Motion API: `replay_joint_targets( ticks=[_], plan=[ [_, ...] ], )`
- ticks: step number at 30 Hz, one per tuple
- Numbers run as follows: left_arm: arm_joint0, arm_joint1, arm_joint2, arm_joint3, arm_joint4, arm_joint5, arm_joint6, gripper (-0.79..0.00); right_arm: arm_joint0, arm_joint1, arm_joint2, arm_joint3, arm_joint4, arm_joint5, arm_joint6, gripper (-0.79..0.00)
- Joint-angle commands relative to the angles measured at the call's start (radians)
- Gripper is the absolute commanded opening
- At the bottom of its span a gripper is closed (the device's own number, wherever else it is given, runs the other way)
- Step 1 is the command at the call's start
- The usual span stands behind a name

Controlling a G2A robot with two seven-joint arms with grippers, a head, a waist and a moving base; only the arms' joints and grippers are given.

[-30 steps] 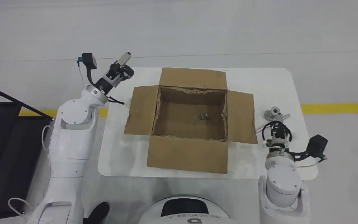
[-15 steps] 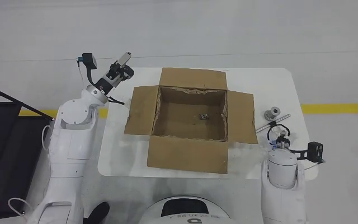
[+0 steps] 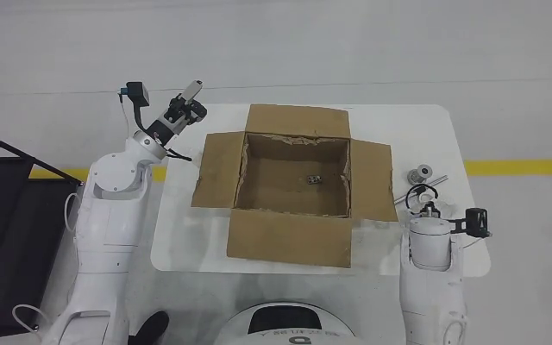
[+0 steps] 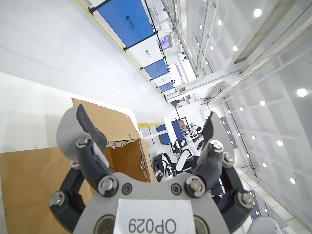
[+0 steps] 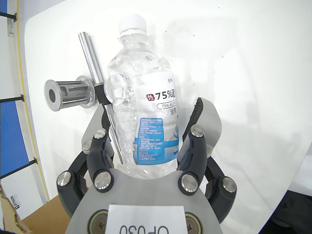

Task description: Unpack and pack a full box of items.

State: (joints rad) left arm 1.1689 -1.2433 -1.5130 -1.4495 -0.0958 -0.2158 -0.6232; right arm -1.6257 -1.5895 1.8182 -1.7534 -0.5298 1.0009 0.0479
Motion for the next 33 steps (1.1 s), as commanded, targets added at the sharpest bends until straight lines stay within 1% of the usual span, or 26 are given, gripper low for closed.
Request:
replay_joint_targets(
  ticks=[1,3,4,5,6,7,13,18,22,23,28,31,33],
  plan=[
    [0.0,0.0,0.0,0.0,-0.001,0.0,0.0,0.0,0.005,0.003,0.005,0.011,-0.008,-0.001,0.012,-0.403],
    [0.0,0.0,0.0,0.0,-0.001,0.0,0.0,0.0,0.007,0.007,0.011,0.021,-0.012,-0.001,0.025,-0.468],
    [0.0,0.0,0.0,0.0,-0.001,0.0,0.0,0.0,0.007,0.008,0.015,0.023,-0.014,-0.002,0.03,-0.529],
    [0.0,0.0,0.0,0.0,-0.001,0.0,0.0,0.0,0.006,0.009,0.017,0.026,-0.015,-0.004,0.034,-0.665],
    [0.0,0.0,0.0,0.0,-0.001,0.0,0.0,0.0,0.004,0.01,0.02,0.026,-0.014,-0.005,0.038,-0.76],
    [0.0,0.0,0.0,0.0,-0.001,0.0,0.0,0.0,0.0,0.011,0.023,0.026,-0.014,-0.008,0.041,-0.785],
    [0.0,0.0,0.0,0.0,-0.001,0.0,0.0,0.0,-0.033,0.012,0.05,0.01,0.012,-0.035,0.042,-0.785],
    [0.0,0.0,0.0,0.0,-0.001,0.0,0.0,0.0,-0.106,0.004,0.085,-0.055,0.076,-0.081,0.004,-0.785],
    [0.0,0.0,0.0,0.0,-0.001,0.0,0.0,0.0,-0.162,-0.008,0.115,-0.124,0.158,-0.127,-0.045,-0.785],
    [0.0,0.0,0.0,0.0,-0.001,0.0,0.0,0.0,-0.178,-0.012,0.125,-0.147,0.186,-0.148,-0.061,-0.785],
    [0.0,0.0,0.0,0.0,-0.001,0.0,0.0,0.0,-0.292,-0.041,0.148,-0.309,0.388,-0.336,-0.144,-0.785],
    [0.0,0.0,0.0,0.0,-0.001,0.0,0.0,0.0,-0.353,-0.055,0.117,-0.405,0.455,-0.437,-0.188,-0.785],
    [0.0,0.0,0.0,0.0,-0.001,0.0,0.0,0.0,-0.386,-0.059,0.082,-0.462,0.469,-0.493,-0.188,-0.785]
  ],
)
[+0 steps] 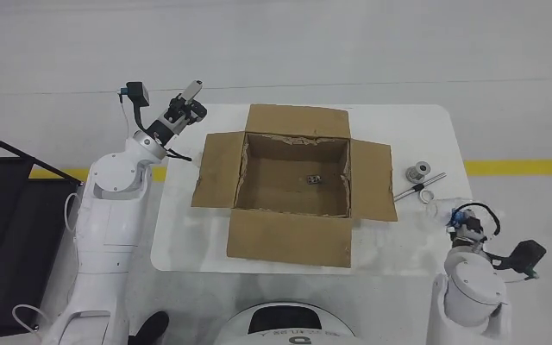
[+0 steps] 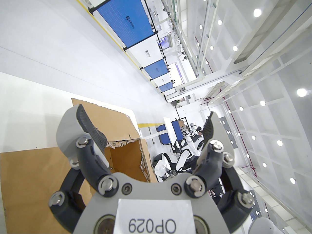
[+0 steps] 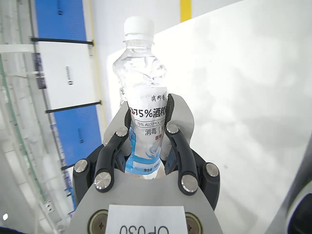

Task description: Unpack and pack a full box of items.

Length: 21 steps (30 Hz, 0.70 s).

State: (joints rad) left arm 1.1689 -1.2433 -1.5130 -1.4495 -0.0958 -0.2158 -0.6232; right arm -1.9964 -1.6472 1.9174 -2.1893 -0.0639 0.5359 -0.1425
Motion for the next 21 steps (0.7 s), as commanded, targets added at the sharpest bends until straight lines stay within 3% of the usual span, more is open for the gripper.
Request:
replay_joint_targets(
  ticks=[1,4,7,17,19,21],
  plan=[
    [0.0,0.0,0.0,0.0,-0.001,0.0,0.0,0.0,-0.023,-0.002,-0.033,-0.047,-0.002,-0.048,0.005,-0.785],
    [0.0,0.0,0.0,0.0,-0.001,0.0,0.0,0.0,-0.054,-0.002,-0.118,-0.106,-0.058,-0.117,0.025,-0.785],
    [0.0,0.0,0.0,0.0,-0.001,0.0,0.0,0.0,-0.058,0.002,-0.186,-0.127,-0.147,-0.123,0.039,-0.785],
    [0.0,0.0,0.0,0.0,-0.001,0.0,0.0,0.0,-0.057,0.001,-0.186,-0.12,-0.139,-0.122,0.041,-0.785],
    [0.0,0.0,0.0,0.0,-0.001,0.0,0.0,0.0,-0.027,0.003,-0.177,-0.084,-0.075,-0.129,0.099,-0.785],
    [0.0,0.0,0.0,0.0,-0.001,0.0,0.0,0.0,-0.005,0.01,-0.178,-0.083,-0.107,-0.154,0.147,-0.785]
  ],
)
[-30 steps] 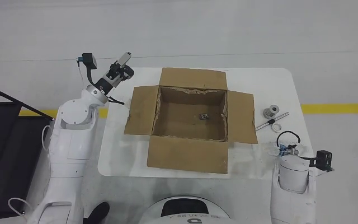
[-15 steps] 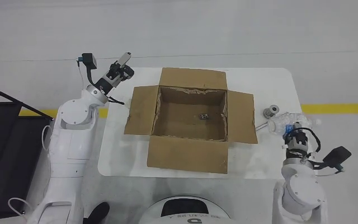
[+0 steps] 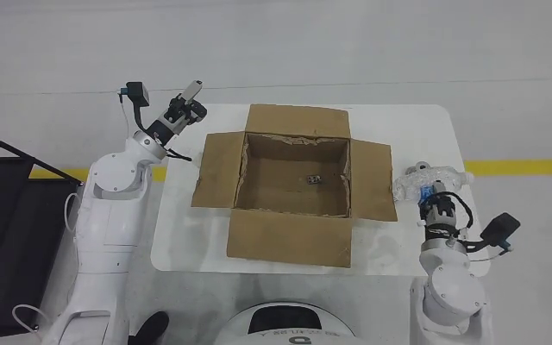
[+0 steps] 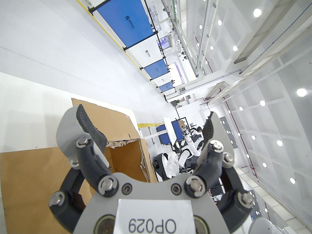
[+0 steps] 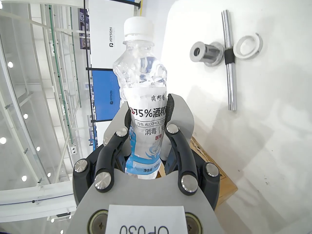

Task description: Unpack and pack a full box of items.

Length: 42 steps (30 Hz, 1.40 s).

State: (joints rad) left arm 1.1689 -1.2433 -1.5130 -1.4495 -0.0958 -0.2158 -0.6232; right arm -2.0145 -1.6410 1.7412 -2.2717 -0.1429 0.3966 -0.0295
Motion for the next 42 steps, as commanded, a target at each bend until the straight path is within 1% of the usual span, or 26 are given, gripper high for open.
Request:
replay_joint_targets(
  ticks=[1,3,5,7,10,11,15,19,24,27,29,31,35,39,42],
  plan=[
    [0.0,0.0,0.0,0.0,-0.001,0.0,0.0,0.0,0.023,0.009,-0.027,-0.017,-0.102,-0.023,0.048,-0.785],
    [0.0,0.0,0.0,0.0,-0.001,0.0,0.0,0.0,0.03,0.014,-0.087,-0.048,-0.199,-0.04,0.073,-0.785],
    [0.0,0.0,0.0,0.0,-0.001,0.0,0.0,0.0,0.041,0.022,-0.183,-0.078,-0.335,-0.07,0.122,-0.785],
    [0.0,0.0,0.0,0.0,-0.001,0.0,0.0,0.0,0.061,0.027,-0.262,-0.078,-0.445,-0.082,0.153,-0.785],
    [0.0,0.0,0.0,0.0,-0.001,0.0,0.0,0.0,0.107,0.034,-0.384,-0.062,-0.607,-0.071,0.212,-0.785],
    [0.0,0.0,0.0,0.0,-0.001,0.0,0.0,0.0,0.122,0.035,-0.409,-0.053,-0.641,-0.063,0.225,-0.785],
    [0.0,0.0,0.0,0.0,-0.001,0.0,0.0,0.0,0.258,0.036,-0.567,0.07,-0.865,0.012,0.346,-0.785],
    [0.0,0.0,0.0,0.0,-0.001,0.0,0.0,0.0,0.403,0.028,-0.692,0.224,-1.032,0.104,0.46,-0.785],
    [0.0,0.0,0.0,0.0,-0.001,0.0,0.0,0.0,0.516,0.017,-0.747,0.353,-1.1,0.179,0.545,-0.785],
    [0.0,0.0,0.0,0.0,-0.001,0.0,0.0,0.0,0.551,0.014,-0.747,0.396,-1.114,0.202,0.594,-0.785],
    [0.0,0.0,0.0,0.0,-0.001,0.0,0.0,0.0,0.577,0.016,-0.75,0.448,-1.172,0.223,0.656,-0.785],
    [0.0,0.0,0.0,0.0,-0.001,0.0,0.0,0.0,0.604,0.014,-0.768,0.475,-1.194,0.216,0.726,-0.785],
    [0.0,0.0,0.0,0.0,-0.001,0.0,0.0,0.0,0.645,0.011,-0.785,0.53,-1.237,0.219,0.802,-0.785],
    [0.0,0.0,0.0,0.0,-0.001,0.0,0.0,0.0,0.695,0.003,-0.798,0.609,-1.264,0.236,0.841,-0.785],
    [0.0,0.0,0.0,0.0,-0.001,0.0,0.0,0.0,0.734,-0.007,-0.805,0.679,-1.25,0.26,0.848,-0.785]
  ],
)
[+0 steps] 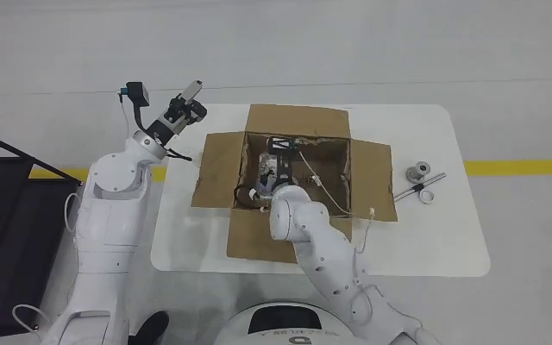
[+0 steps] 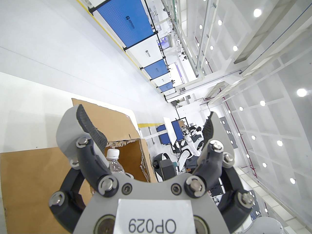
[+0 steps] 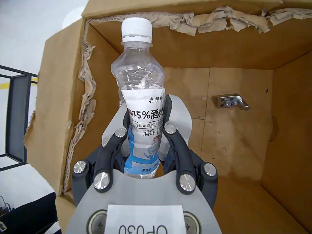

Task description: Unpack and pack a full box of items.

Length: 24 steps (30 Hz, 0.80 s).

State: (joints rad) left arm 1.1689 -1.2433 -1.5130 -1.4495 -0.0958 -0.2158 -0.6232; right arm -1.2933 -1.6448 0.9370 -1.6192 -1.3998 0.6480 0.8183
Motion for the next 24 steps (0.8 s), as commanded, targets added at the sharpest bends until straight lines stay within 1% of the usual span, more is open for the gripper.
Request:
replay_joint_targets(
  ticks=[1,5,8,16,18,20,21,23,24],
  plan=[
    [0.0,0.0,0.0,0.0,-0.001,0.0,0.0,0.0,0.027,-0.007,-0.005,0.053,0.01,0.015,-0.001,-0.785],
    [0.0,0.0,0.0,0.0,-0.001,0.0,0.0,0.0,0.078,-0.022,-0.025,0.158,0.027,0.034,-0.006,-0.785],
    [0.0,0.0,0.0,0.0,-0.001,0.0,0.0,0.0,0.103,-0.032,-0.038,0.212,0.048,0.042,-0.011,-0.785],
    [0.0,0.0,0.0,0.0,-0.001,0.0,0.0,0.0,0.149,-0.052,-0.05,0.308,0.08,0.059,0.002,-0.785],
    [0.0,0.0,0.0,0.0,-0.001,0.0,0.0,0.0,0.159,-0.056,-0.053,0.328,0.083,0.061,0.009,-0.548],
    [0.0,0.0,0.0,0.0,-0.001,0.0,0.0,0.0,0.166,-0.06,-0.057,0.343,0.082,0.062,0.011,-0.465],
    [0.0,0.0,0.0,0.0,-0.001,0.0,0.0,0.0,0.168,-0.061,-0.059,0.347,0.082,0.064,0.01,-0.406],
    [0.0,0.0,0.0,0.0,-0.001,0.0,0.0,0.0,0.166,-0.063,-0.06,0.342,0.077,0.067,0.004,-0.249],
    [0.0,0.0,0.0,0.0,-0.001,0.0,0.0,0.0,0.161,-0.063,-0.059,0.334,0.074,0.07,0.0,-0.215]
  ],
)
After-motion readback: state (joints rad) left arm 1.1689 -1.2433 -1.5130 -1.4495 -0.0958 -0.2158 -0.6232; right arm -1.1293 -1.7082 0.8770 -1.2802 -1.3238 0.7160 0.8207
